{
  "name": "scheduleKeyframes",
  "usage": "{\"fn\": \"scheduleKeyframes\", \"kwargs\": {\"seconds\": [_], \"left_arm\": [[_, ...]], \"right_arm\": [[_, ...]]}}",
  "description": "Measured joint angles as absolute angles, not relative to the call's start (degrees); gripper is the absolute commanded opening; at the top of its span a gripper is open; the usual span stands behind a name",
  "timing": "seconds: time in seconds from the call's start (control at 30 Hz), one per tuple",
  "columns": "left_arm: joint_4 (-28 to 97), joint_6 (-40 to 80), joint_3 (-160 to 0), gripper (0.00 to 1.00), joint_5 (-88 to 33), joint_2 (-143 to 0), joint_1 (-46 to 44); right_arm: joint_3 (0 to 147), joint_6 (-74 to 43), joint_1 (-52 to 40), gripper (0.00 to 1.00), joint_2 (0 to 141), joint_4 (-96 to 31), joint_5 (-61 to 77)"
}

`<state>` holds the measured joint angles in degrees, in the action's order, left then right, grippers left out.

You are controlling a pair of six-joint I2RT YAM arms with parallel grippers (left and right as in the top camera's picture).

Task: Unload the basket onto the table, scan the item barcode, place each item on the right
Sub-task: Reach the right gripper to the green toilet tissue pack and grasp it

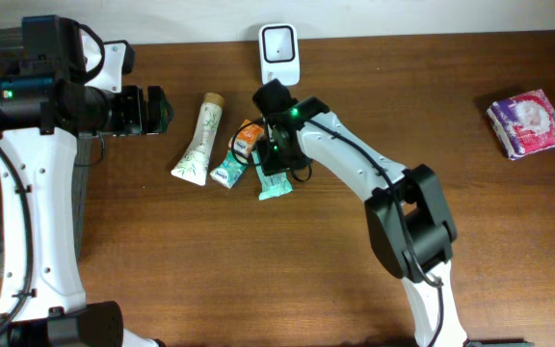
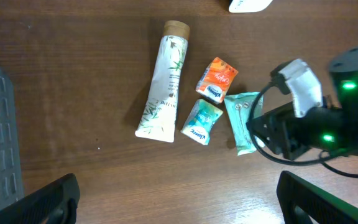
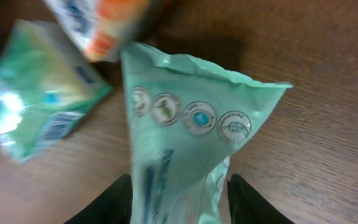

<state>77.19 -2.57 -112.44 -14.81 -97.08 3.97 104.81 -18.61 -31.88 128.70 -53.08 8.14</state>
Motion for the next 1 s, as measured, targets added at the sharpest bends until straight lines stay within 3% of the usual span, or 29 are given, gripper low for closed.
{"fn": "scheduleKeyframes", "kwargs": {"seconds": [0.2,0.37,0.53,0.73,1.0], "left_arm": [[77.19,-2.57,-112.44,0.99,-14.83,-97.08,3.97],[77.21,-2.57,-112.44,0.99,-14.83,-97.08,3.97],[77.21,-2.57,-112.44,0.99,-14.81,-97.08,3.97],[77.21,-2.57,-112.44,0.99,-14.83,-97.08,3.97],[77.19,-2.57,-112.44,0.99,-14.83,-97.08,3.97]], "right_arm": [[104.95,-19.57,-31.48,0.38,130.04,-58.06,1.74],[106.72,-19.77,-26.26,0.52,130.04,-67.88,-7.03],[118.52,-19.49,-25.47,0.53,129.78,-75.68,-9.89],[118.83,-22.55,-30.3,0.48,129.38,-74.74,-11.09],[105.84,-28.6,-32.03,0.48,129.36,-66.37,-18.63]]}}
